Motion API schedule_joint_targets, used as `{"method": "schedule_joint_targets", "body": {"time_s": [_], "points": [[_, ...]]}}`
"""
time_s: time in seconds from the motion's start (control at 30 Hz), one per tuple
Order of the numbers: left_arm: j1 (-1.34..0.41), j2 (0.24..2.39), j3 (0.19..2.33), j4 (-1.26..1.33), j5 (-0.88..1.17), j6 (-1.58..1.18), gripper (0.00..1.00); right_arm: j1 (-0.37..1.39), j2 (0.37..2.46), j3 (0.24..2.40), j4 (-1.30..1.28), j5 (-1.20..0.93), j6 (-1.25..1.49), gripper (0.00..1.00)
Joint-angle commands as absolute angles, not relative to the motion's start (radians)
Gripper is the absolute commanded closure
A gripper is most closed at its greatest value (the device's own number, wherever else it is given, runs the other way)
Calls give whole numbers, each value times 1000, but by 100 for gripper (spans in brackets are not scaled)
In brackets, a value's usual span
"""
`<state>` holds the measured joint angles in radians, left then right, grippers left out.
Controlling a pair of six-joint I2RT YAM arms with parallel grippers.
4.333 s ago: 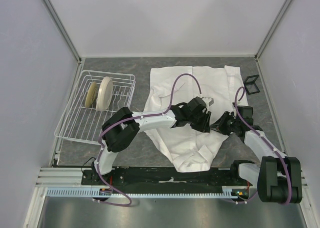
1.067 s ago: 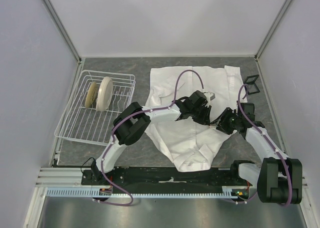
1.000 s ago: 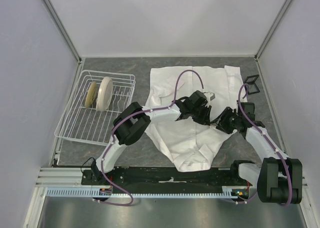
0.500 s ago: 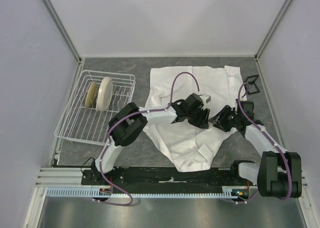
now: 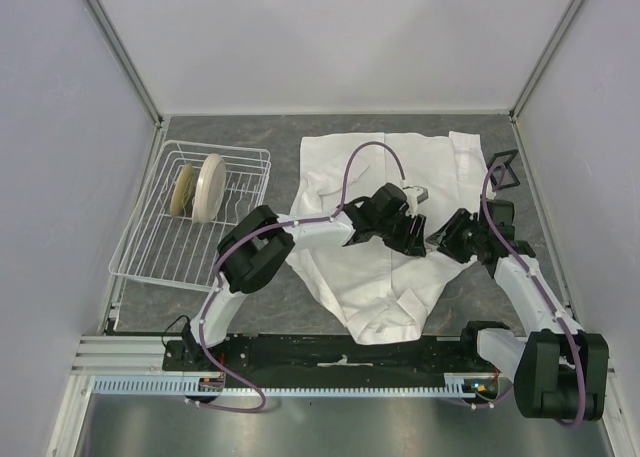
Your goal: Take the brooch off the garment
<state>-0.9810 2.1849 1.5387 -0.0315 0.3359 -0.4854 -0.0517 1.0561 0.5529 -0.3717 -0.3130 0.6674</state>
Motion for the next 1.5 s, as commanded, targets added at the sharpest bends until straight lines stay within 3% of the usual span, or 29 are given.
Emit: {"method": "schedule_joint_targets", "body": {"time_s": [0.0,0.47,0.8,1.47], "points": [[-982,2184,1583,8,365,-505,43,-51,1038,597,-429,-239,634,51],[-982,2214,1602,-37,357,-486,51,-51,1023,540,-445,-265,585,60],[-988,2232,1632,-67,364,-472,54,-51,1061,518,-428,-318,563,61],[-994,2269,1692,-100,388,-459,74,-49,1124,499,-368,-308,584,61]]}}
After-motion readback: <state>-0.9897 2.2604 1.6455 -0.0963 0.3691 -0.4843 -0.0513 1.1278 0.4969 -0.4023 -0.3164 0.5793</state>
